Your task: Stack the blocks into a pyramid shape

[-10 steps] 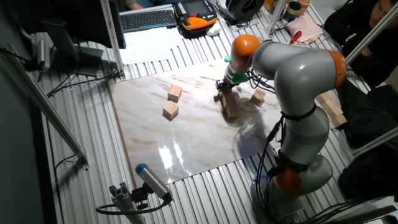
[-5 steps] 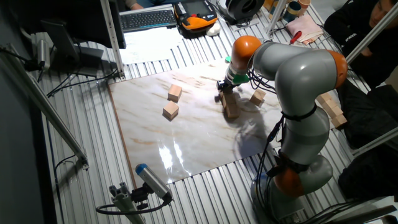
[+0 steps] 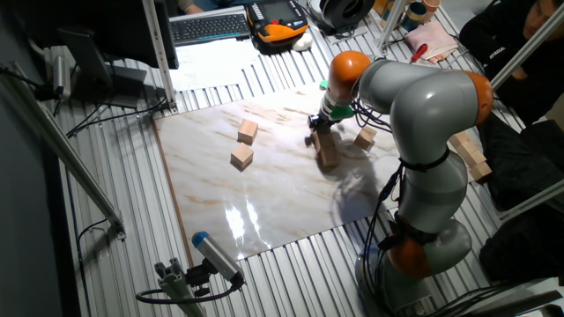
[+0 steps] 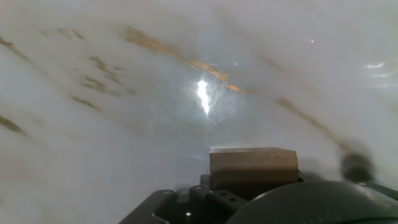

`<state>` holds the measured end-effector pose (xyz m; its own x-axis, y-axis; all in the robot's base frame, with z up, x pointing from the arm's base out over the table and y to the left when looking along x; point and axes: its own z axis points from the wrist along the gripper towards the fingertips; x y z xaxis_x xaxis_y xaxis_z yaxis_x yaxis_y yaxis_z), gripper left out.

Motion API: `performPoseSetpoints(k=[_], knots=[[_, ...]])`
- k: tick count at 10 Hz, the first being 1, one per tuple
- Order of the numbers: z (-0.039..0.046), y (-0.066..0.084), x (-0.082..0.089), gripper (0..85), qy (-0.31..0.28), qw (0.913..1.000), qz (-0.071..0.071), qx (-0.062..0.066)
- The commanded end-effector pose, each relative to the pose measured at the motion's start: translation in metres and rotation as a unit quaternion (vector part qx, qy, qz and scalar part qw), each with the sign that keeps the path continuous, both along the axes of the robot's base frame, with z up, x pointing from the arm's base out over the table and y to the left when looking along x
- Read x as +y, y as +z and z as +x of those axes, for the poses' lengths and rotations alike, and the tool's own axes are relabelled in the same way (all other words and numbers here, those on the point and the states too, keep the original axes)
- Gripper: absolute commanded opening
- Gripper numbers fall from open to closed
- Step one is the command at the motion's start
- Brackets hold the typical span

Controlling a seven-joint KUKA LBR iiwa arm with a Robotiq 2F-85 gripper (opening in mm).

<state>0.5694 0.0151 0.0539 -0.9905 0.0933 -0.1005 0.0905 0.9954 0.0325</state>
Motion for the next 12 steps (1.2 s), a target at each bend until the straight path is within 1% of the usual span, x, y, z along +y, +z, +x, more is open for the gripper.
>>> performPoseSetpoints(k=[1,2,5,6,8,9,10,12], knots=[[-0.0001,0.0002,0.0001,0.0,-0.002,1.0,0.002,0.0],[-0.0004,0.0006,0.0007,0.0,-0.003,1.0,0.0,0.001],[-0.0028,0.0029,0.0043,0.0,-0.015,0.9999,-0.001,0.003],[-0.0022,0.0034,0.0041,17.0,-0.02,0.9998,-0.002,0.001],[-0.0018,0.0044,0.0036,17.0,-0.027,0.9996,-0.004,-0.006],[-0.0012,0.0052,0.0042,17.0,-0.034,0.9994,-0.004,-0.006],[-0.0012,0.0052,0.0043,34.0,-0.037,0.9992,-0.01,-0.009],[-0.001,0.0047,0.0048,34.0,-0.04,0.9991,-0.011,-0.012]])
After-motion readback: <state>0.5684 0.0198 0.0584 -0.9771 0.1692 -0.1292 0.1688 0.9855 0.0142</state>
